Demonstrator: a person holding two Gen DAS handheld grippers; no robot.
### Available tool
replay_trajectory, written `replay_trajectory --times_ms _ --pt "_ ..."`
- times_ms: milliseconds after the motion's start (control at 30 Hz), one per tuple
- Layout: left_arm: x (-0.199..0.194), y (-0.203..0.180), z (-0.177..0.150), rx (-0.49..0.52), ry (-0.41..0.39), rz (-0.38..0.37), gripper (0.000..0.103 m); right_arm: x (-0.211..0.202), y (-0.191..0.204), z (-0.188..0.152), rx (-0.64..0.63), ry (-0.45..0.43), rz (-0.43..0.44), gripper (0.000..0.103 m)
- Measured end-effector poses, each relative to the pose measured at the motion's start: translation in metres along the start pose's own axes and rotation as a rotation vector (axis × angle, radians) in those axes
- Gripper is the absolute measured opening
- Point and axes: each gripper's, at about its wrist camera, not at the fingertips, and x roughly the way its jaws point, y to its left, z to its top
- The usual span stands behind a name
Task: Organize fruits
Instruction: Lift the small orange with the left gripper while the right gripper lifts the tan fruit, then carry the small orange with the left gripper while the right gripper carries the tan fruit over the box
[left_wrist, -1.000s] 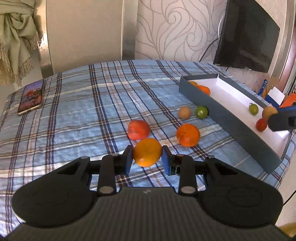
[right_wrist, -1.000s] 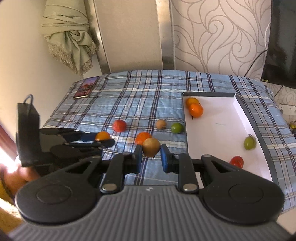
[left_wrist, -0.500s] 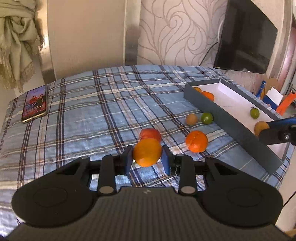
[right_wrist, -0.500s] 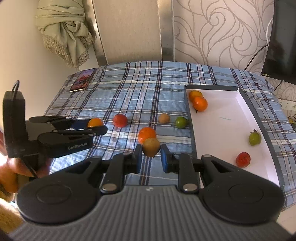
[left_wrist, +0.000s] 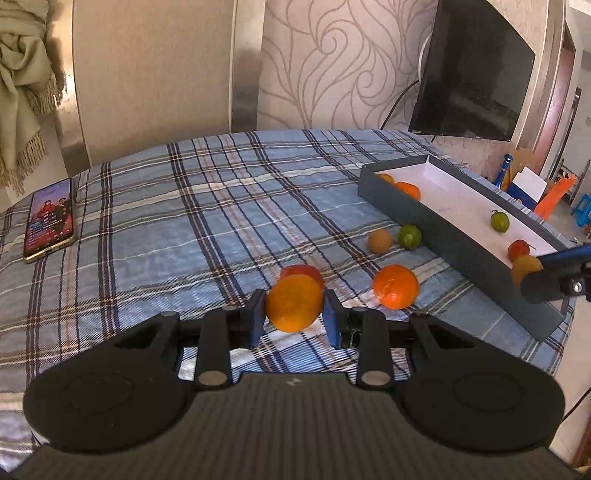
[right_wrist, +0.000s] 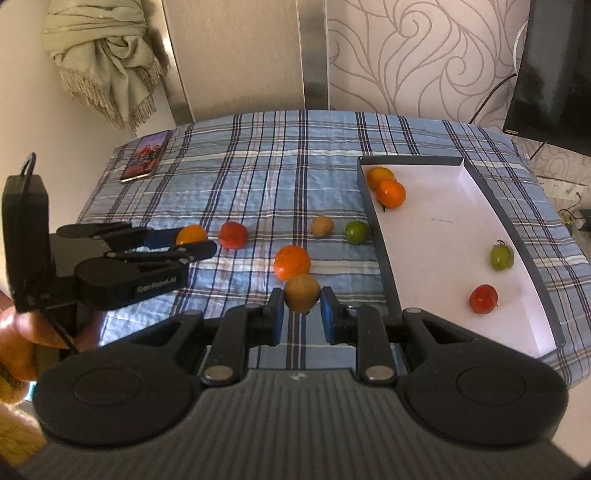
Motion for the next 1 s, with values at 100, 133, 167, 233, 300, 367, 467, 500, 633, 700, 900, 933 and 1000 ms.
replay_trajectory --times_ms 100,133,167,233,300,367,467,500,633,700,900,933,1000 --pt "0.000 0.007 0.000 0.002 -0.008 -0.002 0.038 0.001 0.005 0.000 0.003 0.011 -0.012 0.024" --pt "0.000 0.008 0.001 0.005 -0.011 -0.001 0.038 0.001 0.008 0.000 0.003 0.014 -0.015 0.024" --pt "0.000 0.010 0.001 0.008 -0.014 -0.001 0.038 0.001 0.010 0.001 0.003 0.015 -0.016 0.024" --pt "0.000 0.014 0.001 0.011 -0.016 -0.001 0.038 0.002 0.015 0.002 0.001 0.016 -0.017 0.024" --pt "0.001 0.018 0.000 0.011 -0.014 -0.004 0.038 0.002 0.019 0.002 -0.001 0.016 -0.017 0.024" --pt "0.001 0.021 0.000 0.011 -0.014 0.000 0.038 0.001 0.024 0.003 -0.006 0.015 -0.016 0.024" --pt "0.002 0.025 -0.001 0.007 -0.013 -0.002 0.038 0.000 0.027 0.003 -0.007 0.013 -0.017 0.024" --pt "0.002 0.025 -0.001 0.007 -0.013 -0.002 0.038 -0.001 0.028 0.003 -0.007 0.012 -0.019 0.024" --pt "0.002 0.026 -0.001 0.009 -0.013 -0.004 0.038 -0.003 0.030 0.001 -0.002 0.009 -0.024 0.024" --pt "0.001 0.026 0.000 0.013 -0.015 -0.001 0.038 -0.004 0.029 0.000 0.002 0.012 -0.027 0.024" --pt "0.002 0.026 0.001 0.008 -0.020 0.000 0.038 -0.006 0.029 -0.002 0.012 0.023 -0.032 0.024" --pt "0.003 0.026 0.001 0.006 -0.018 0.000 0.038 -0.005 0.029 -0.002 0.014 0.026 -0.033 0.024" --pt "0.004 0.027 0.001 0.003 -0.017 -0.002 0.038 -0.005 0.029 -0.004 0.016 0.031 -0.032 0.024"
